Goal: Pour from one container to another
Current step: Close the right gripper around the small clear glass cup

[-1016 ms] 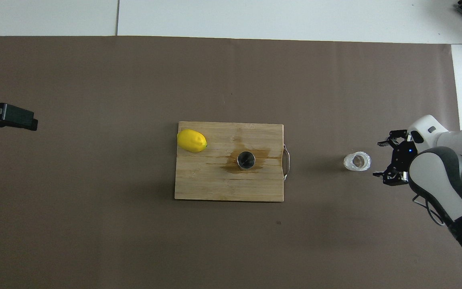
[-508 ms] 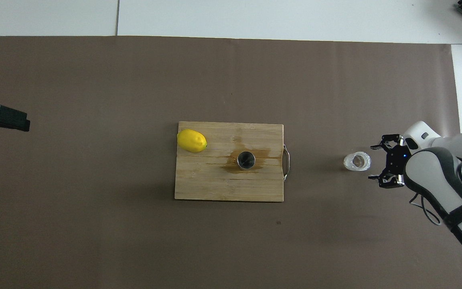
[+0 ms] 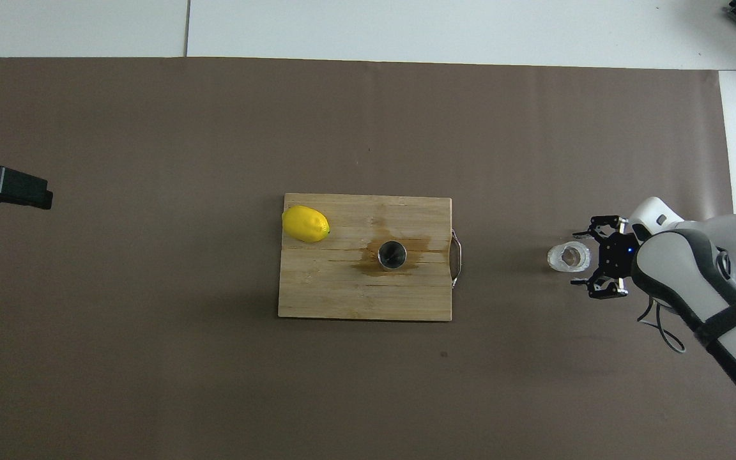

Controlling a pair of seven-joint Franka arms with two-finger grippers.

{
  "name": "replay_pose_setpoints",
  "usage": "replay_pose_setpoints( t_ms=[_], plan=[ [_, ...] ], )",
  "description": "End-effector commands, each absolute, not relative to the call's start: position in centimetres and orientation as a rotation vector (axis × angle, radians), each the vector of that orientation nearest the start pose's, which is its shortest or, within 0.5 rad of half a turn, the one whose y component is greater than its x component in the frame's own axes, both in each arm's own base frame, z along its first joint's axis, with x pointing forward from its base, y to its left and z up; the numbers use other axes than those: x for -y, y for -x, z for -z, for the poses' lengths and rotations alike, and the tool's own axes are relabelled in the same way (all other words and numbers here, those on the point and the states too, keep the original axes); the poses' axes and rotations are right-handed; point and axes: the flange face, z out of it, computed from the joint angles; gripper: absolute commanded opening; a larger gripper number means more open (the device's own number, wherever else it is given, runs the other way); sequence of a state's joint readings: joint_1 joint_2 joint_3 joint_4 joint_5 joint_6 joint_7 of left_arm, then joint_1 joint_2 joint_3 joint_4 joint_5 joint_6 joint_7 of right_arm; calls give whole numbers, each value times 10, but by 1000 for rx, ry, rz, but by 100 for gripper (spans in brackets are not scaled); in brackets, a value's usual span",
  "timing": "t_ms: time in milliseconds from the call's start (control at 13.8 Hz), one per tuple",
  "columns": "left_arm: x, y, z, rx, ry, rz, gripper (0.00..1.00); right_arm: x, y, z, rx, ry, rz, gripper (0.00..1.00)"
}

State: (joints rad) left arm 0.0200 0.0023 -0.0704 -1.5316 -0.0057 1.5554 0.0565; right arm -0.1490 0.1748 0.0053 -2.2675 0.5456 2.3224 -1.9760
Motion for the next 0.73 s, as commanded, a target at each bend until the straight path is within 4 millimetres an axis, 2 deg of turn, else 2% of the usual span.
replay_pose_setpoints(
  t_ms=[0,435,581,653],
  plan=[
    [25,-546,-644,-159,3160,44,100,53,-522,-275,1873,2118,428,100],
    [22,-546,-645,-193,3136,34,100,52,-522,-275,1876,2117,428,100],
    [28,-544,-646,-224,3096,28,100,52,-522,-274,1874,2116,426,100],
    [28,-545,-645,-222,3098,28,100,53,-521,-274,1869,2119,427,97]
  ],
)
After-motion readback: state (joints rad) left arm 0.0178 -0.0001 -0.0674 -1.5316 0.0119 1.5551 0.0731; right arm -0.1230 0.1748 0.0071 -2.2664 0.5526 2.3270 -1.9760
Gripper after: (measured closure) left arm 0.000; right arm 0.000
